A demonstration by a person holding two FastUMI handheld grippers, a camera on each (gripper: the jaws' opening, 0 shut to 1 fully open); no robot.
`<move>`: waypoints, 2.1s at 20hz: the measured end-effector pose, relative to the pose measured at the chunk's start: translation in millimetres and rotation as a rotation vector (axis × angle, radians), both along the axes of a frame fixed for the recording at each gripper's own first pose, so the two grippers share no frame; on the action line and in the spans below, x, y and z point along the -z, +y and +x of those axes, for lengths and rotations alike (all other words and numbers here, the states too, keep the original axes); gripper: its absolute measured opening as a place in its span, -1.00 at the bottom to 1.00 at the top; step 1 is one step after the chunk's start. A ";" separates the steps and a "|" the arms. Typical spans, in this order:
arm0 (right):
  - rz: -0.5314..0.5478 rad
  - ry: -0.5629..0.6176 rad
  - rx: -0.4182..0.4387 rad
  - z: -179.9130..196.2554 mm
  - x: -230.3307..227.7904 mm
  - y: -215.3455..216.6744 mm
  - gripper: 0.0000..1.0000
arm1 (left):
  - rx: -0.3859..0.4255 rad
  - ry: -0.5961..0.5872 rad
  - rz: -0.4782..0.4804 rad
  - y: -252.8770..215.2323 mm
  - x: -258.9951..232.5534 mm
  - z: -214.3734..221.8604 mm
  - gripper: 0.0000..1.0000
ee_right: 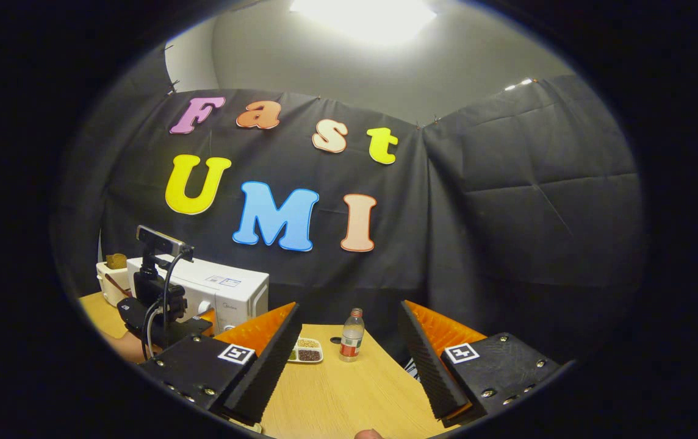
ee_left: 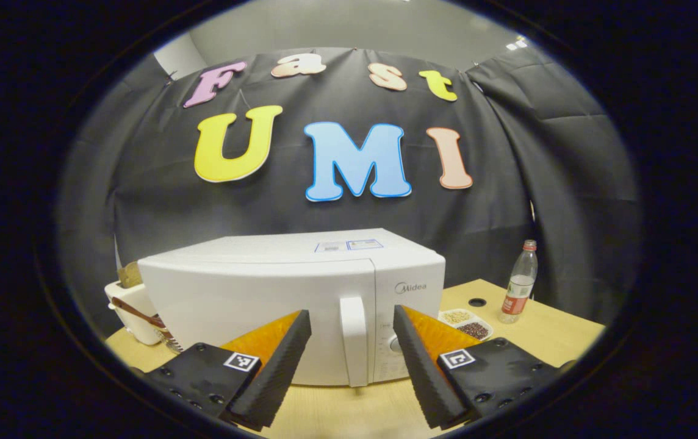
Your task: Open the microwave oven with the left hand, put the food in, and close the microwave oven.
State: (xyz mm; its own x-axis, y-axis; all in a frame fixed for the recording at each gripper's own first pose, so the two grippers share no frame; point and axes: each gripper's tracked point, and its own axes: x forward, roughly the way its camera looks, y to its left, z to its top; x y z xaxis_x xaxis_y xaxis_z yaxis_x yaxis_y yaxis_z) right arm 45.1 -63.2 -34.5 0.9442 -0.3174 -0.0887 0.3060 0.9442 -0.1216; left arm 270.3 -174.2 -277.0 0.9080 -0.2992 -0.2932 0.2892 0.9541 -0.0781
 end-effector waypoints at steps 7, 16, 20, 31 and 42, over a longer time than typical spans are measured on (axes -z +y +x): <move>0.001 -0.005 0.018 -3.6 0.3 -7.3 0.94 | -0.017 0.033 0.041 -3.5 25.7 12.1 0.17; -0.005 -0.025 0.011 -17.9 -7.4 -19.1 0.94 | -0.016 0.094 0.060 -9.8 30.2 10.5 -0.67; -0.003 -0.048 0.002 -25.2 -12.9 -25.7 0.94 | -0.028 0.138 0.046 -6.0 29.6 8.9 -0.80; 0.083 -0.065 -0.110 -31.0 -4.8 -34.0 0.94 | -0.125 0.150 0.081 43.6 13.9 -74.5 -0.80; 0.164 -0.057 -0.330 -52.4 8.2 -13.1 0.95 | -0.291 0.188 0.138 128.2 3.6 -146.8 -0.81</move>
State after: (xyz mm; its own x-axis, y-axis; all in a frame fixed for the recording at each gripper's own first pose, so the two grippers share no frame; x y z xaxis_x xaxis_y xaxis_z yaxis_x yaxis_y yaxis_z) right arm -7.2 -76.3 -42.7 0.9982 0.0187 -0.0576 -0.0160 0.9987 0.0483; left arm 123.5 -46.0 -280.6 0.8757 0.0174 -0.4826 -0.0027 0.9995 0.0311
